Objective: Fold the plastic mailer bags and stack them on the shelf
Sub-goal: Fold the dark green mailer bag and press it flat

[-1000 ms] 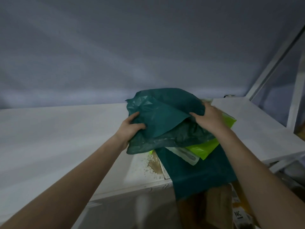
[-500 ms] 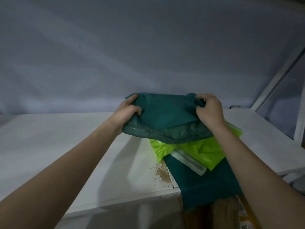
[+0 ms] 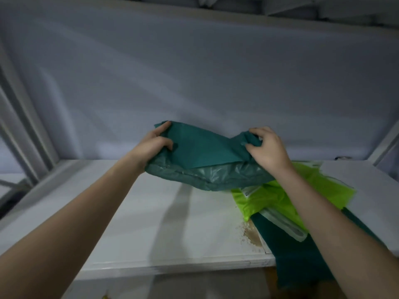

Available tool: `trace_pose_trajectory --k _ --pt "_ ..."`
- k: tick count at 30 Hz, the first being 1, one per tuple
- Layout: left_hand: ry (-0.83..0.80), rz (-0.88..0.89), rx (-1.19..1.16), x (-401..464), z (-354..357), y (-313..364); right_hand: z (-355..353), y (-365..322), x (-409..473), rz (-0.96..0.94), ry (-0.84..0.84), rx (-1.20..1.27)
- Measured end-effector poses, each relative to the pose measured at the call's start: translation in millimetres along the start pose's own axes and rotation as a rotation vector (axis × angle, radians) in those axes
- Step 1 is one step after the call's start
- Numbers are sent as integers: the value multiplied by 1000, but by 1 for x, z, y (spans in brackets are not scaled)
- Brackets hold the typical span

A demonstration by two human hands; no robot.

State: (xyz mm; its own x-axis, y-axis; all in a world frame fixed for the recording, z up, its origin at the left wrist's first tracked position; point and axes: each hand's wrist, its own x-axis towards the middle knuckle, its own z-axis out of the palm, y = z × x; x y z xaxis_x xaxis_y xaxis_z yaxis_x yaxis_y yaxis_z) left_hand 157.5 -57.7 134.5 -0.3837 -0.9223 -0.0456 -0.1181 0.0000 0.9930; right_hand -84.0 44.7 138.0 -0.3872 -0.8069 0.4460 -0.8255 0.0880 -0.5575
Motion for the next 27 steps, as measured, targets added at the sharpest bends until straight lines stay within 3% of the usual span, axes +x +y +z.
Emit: trace_pose_trajectory --k 10,21,27 --pt "17 -157 32 -82 -90 -54 52 -41 -72 -9 -272 -42" --pt "50 -271 286 -127 -97 -108 70 -28 -146 128 -480 -72" --pt "240 -185 259 -126 -104 -131 76 -10 -160 121 -549 -94"
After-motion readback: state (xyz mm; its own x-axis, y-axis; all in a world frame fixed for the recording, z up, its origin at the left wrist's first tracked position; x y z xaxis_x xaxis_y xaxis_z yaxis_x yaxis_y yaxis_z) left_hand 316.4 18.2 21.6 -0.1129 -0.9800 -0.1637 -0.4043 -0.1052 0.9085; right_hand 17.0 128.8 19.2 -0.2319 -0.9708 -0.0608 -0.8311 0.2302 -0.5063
